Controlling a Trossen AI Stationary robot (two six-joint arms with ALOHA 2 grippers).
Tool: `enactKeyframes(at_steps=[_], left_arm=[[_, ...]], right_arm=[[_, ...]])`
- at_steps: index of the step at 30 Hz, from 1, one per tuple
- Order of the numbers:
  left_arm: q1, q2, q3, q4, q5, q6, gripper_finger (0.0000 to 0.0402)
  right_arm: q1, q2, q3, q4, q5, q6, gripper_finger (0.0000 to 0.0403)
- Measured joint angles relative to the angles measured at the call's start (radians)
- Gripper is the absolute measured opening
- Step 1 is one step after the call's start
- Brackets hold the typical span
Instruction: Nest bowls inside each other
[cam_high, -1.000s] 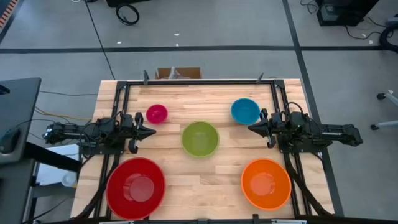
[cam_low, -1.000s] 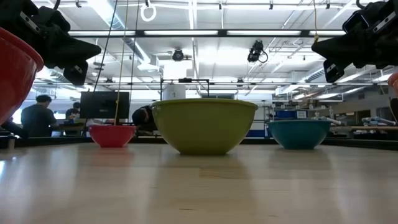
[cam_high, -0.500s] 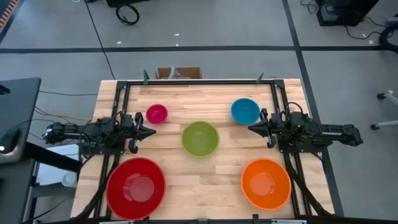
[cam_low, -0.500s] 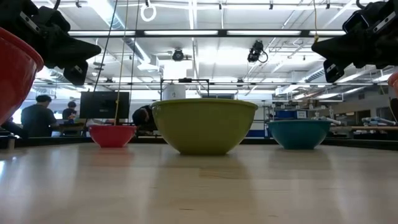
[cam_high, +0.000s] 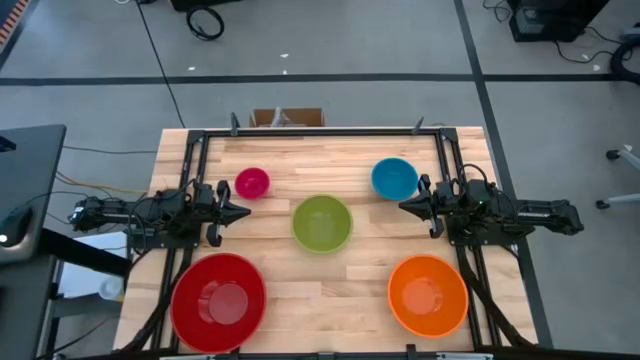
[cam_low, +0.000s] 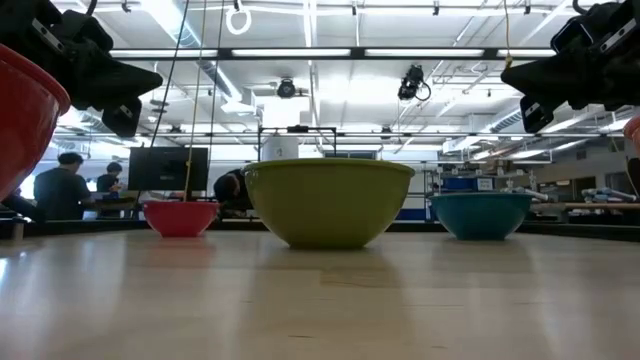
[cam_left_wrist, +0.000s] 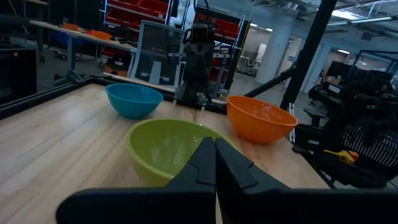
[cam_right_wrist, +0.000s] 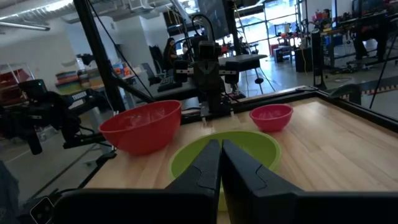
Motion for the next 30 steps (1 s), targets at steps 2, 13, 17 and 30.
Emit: enactKeyframes(at_steps=[2,13,17,30], left_arm=[[0.000,0.000,0.000,0.000,0.000,0.000,0.0000],[0.000,0.000,0.000,0.001,-0.001,-0.001,0.0000],[0.000,-0.001,0.000,0.054,-0.042,-0.076,0.0000],[0.001,0.005,0.000,0.346,-0.189,-0.180,0.0000]], right_arm=[[0.000,0.000,0.000,0.000,0.000,0.000,0.0023],[0.000,0.000,0.000,0.036,0.006,-0.001,0.0023],[0.000,0.001,0.000,0.183,0.033,0.225,0.0023],[-0.001,0.066,0.000,0.262,0.614,0.735,0.0023]])
